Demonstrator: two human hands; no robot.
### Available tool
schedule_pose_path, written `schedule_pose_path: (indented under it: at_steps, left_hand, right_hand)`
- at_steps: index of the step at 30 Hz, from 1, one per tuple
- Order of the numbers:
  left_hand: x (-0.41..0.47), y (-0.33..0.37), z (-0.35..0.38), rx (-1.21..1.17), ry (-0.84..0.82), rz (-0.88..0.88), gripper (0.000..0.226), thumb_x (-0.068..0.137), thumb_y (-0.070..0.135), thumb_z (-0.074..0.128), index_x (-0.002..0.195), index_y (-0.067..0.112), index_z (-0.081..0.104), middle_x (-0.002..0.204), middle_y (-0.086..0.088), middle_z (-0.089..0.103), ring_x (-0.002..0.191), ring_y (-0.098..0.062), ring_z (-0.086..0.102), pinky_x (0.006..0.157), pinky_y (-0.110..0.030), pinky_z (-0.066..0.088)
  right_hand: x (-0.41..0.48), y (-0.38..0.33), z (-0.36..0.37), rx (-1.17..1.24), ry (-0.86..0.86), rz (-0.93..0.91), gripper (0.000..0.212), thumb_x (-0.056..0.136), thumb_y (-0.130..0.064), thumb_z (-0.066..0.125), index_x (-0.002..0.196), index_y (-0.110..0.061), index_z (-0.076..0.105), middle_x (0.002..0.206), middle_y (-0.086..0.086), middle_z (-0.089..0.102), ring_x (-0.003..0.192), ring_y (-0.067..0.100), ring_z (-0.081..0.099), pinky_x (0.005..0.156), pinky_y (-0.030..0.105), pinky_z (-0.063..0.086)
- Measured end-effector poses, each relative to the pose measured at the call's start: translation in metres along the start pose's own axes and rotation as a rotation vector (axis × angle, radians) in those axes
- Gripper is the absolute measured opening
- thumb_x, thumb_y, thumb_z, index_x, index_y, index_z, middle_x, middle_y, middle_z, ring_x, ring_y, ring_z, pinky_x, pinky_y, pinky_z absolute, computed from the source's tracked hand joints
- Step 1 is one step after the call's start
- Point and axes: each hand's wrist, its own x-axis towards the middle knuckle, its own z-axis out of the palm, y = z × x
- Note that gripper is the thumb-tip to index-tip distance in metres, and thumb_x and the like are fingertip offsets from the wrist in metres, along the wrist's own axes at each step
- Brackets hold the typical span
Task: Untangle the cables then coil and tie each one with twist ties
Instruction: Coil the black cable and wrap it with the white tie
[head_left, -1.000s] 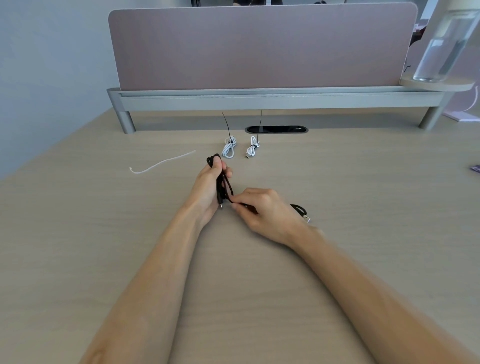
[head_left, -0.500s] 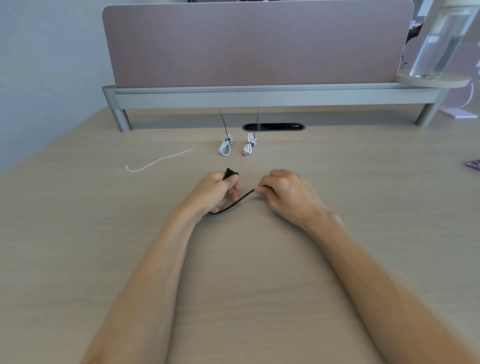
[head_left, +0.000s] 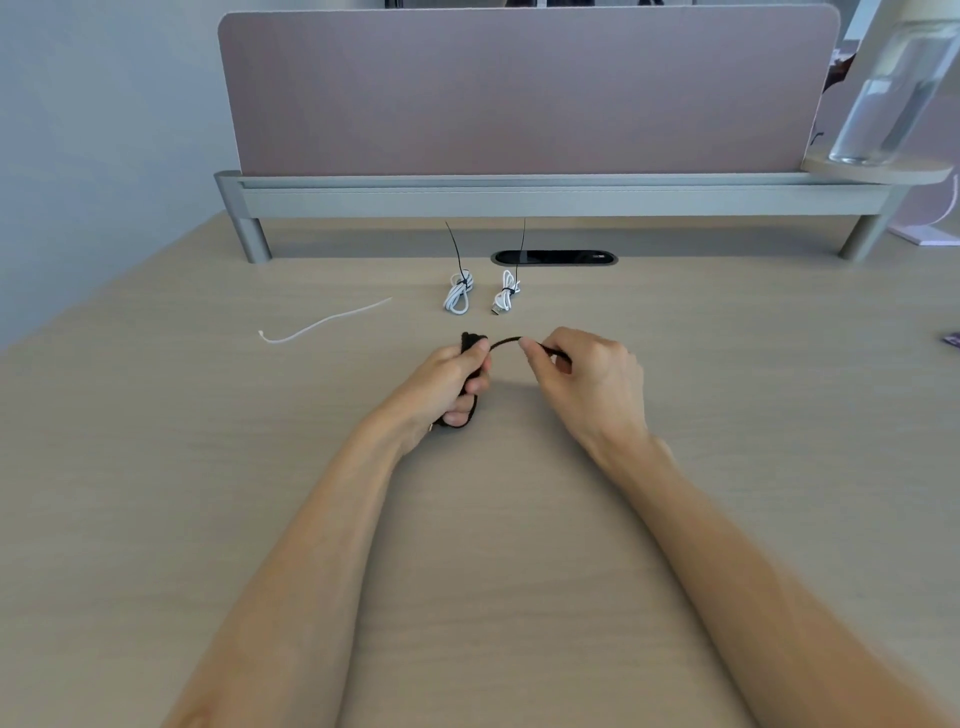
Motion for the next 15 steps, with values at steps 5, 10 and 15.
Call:
schedule_pose_path:
  at_steps: [5,10,15]
  left_hand:
    - [0.005,-0.002,0.002,-0.214,0.031,0.012,0.028,0.103,0.035,0.036,0.082,0.018,0.042,0.06,0.004,0.035,0.036,-0.006,0.019,0.038,-0.017,0.019]
    - [0.003,-0.001,-0.001,-0.173,-0.022,0.026,0.033,0.1,0.044,0.038,0.082,0.017,0.039,0.062,0.005,0.036,0.041,-0.009,0.018,0.04,-0.021,0.019]
    - [0.004,-0.002,0.001,-0.112,0.024,0.052,0.026,0.099,0.036,0.045,0.085,0.014,0.043,0.063,0.003,0.036,0.04,-0.008,0.021,0.04,-0.021,0.02]
  right_hand:
    - [-0.01,-0.015,0.009,0.002,-0.019,-0.304,0.021,0.09,-0.025,0.046,0.087,-0.017,0.065,0.072,-0.003,0.054,0.055,0.027,0.052,0.042,0.033,0.04]
    - [-0.011,-0.014,0.012,-0.067,-0.017,-0.402,0.014,0.089,-0.016,0.056,0.087,-0.022,0.069,0.068,-0.003,0.047,0.054,0.021,0.051,0.042,0.025,0.023]
    - [-0.011,-0.015,0.014,-0.06,-0.03,-0.412,0.025,0.093,-0.028,0.049,0.085,-0.022,0.072,0.068,-0.002,0.053,0.059,0.022,0.056,0.04,0.026,0.028]
